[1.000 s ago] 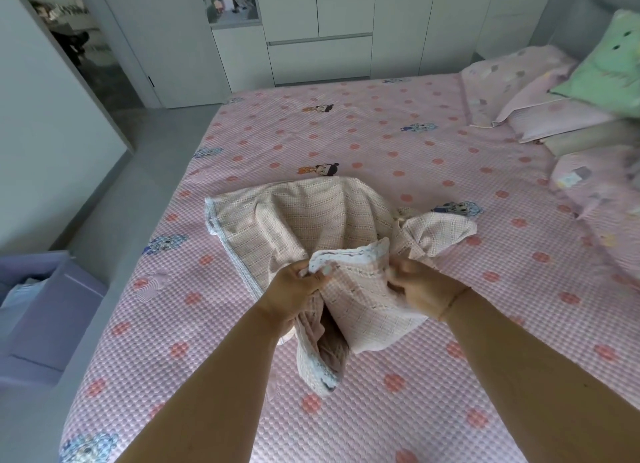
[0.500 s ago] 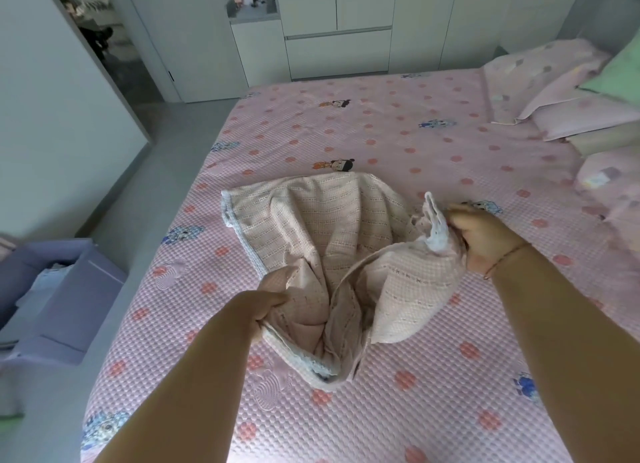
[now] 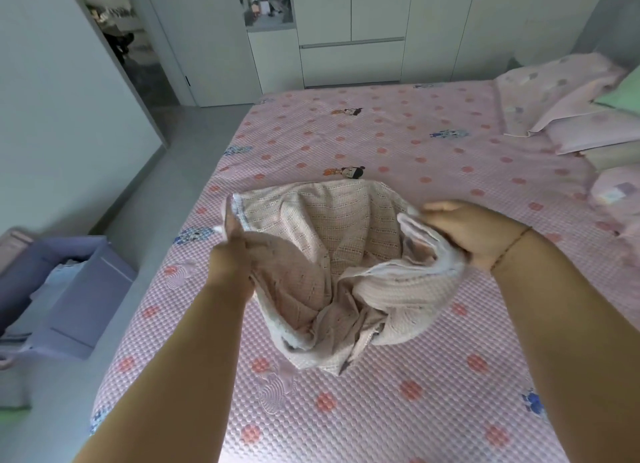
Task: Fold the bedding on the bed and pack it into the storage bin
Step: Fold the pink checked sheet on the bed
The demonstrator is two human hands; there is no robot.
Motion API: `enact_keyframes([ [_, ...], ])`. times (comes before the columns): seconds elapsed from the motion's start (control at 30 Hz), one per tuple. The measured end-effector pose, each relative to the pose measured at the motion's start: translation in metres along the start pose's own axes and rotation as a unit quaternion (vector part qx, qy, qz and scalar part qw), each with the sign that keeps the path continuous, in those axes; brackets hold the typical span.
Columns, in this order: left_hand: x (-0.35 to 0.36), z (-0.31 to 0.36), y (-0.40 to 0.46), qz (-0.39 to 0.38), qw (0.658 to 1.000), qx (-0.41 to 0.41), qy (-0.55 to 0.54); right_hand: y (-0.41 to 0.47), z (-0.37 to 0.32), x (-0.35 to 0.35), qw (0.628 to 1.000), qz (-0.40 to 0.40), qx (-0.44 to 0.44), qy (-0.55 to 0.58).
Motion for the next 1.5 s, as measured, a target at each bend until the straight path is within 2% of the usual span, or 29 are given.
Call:
enact_keyframes([
  [0.07, 0.01, 0.008, -0.003, -0.021, 1.0, 0.007, -0.022, 0.01, -0.006, -0.004, 0.995, 0.099, -0.026, 0.011],
  [0.1, 0.015, 0.01, -0.008, -0.039, 0.998, 0.003, -0.04, 0.012, -0.009, -0.003, 0.993, 0.115, -0.028, -0.021],
  [0.13, 0.021, 0.008, -0.012, -0.065, 0.996, -0.007, -0.059, 0.013, -0.007, 0.0, 0.993, 0.093, -0.02, -0.074],
  [0.2, 0.032, 0.003, -0.023, -0.117, 0.987, -0.028, -0.104, 0.007, -0.003, 0.015, 0.987, -0.009, 0.015, -0.158],
  [0.23, 0.037, 0.002, -0.03, -0.143, 0.982, -0.041, -0.118, 0.004, 0.0, 0.022, 0.986, -0.06, 0.041, -0.147],
  [0.27, 0.042, 0.0, -0.034, -0.174, 0.975, -0.053, -0.125, 0.003, -0.001, 0.028, 0.989, -0.069, 0.051, -0.12],
  [0.33, 0.049, -0.007, -0.041, -0.232, 0.963, -0.088, -0.111, 0.009, -0.001, 0.026, 0.99, 0.004, 0.024, -0.139],
  [0.4, 0.052, -0.014, -0.042, -0.248, 0.958, -0.116, -0.08, 0.014, -0.009, 0.025, 0.96, 0.073, -0.011, -0.272],
  [0.47, 0.052, -0.017, -0.039, -0.244, 0.96, -0.122, -0.056, 0.018, -0.013, 0.024, 0.928, 0.103, -0.039, -0.357],
  [0.5, 0.052, -0.017, -0.039, -0.243, 0.961, -0.12, -0.045, 0.018, -0.016, 0.027, 0.924, 0.089, -0.047, -0.368],
  [0.53, 0.053, -0.017, -0.038, -0.248, 0.962, -0.112, -0.039, 0.014, -0.018, 0.033, 0.931, 0.051, -0.041, -0.359],
  [0.63, 0.056, -0.009, -0.034, -0.267, 0.962, -0.053, -0.018, 0.004, -0.011, 0.061, 0.958, -0.158, 0.043, -0.234],
  [0.7, 0.061, -0.001, -0.037, -0.288, 0.958, -0.005, -0.008, 0.005, -0.012, 0.071, 0.959, -0.207, 0.048, -0.186],
  [0.8, 0.069, 0.008, -0.045, -0.32, 0.946, 0.049, -0.006, 0.027, -0.024, 0.068, 0.986, -0.106, -0.023, -0.125],
  [0.9, 0.076, 0.009, -0.054, -0.361, 0.93, 0.073, 0.0, 0.053, -0.028, 0.058, 0.998, -0.028, -0.06, -0.014],
  [0.97, 0.078, 0.011, -0.055, -0.372, 0.923, 0.098, -0.001, 0.066, -0.026, 0.055, 0.998, -0.008, -0.061, 0.012],
  [1.1, 0.081, 0.019, -0.06, -0.407, 0.897, 0.169, -0.04, 0.082, -0.022, 0.051, 0.998, 0.009, -0.056, -0.006],
  [1.27, 0.082, 0.03, -0.054, -0.386, 0.882, 0.27, 0.022, 0.094, -0.016, 0.044, 0.998, 0.034, -0.055, -0.028],
  [1.33, 0.081, 0.03, -0.047, -0.378, 0.883, 0.276, 0.038, 0.098, -0.012, 0.04, 0.998, 0.048, -0.045, -0.02],
  [1.4, 0.081, 0.029, -0.043, -0.355, 0.898, 0.257, 0.035, 0.099, -0.01, 0.037, 0.997, 0.06, -0.037, -0.025],
  [1.5, 0.08, 0.023, -0.039, -0.328, 0.924, 0.179, 0.083, 0.098, -0.01, 0.036, 0.996, 0.063, -0.029, -0.054],
])
Point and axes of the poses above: each hand's wrist, its own y-axis towards the middle knuckle, its own x-axis out of the palm, z = x × y, the point moved 4 cm from there along y, towards the middle knuckle
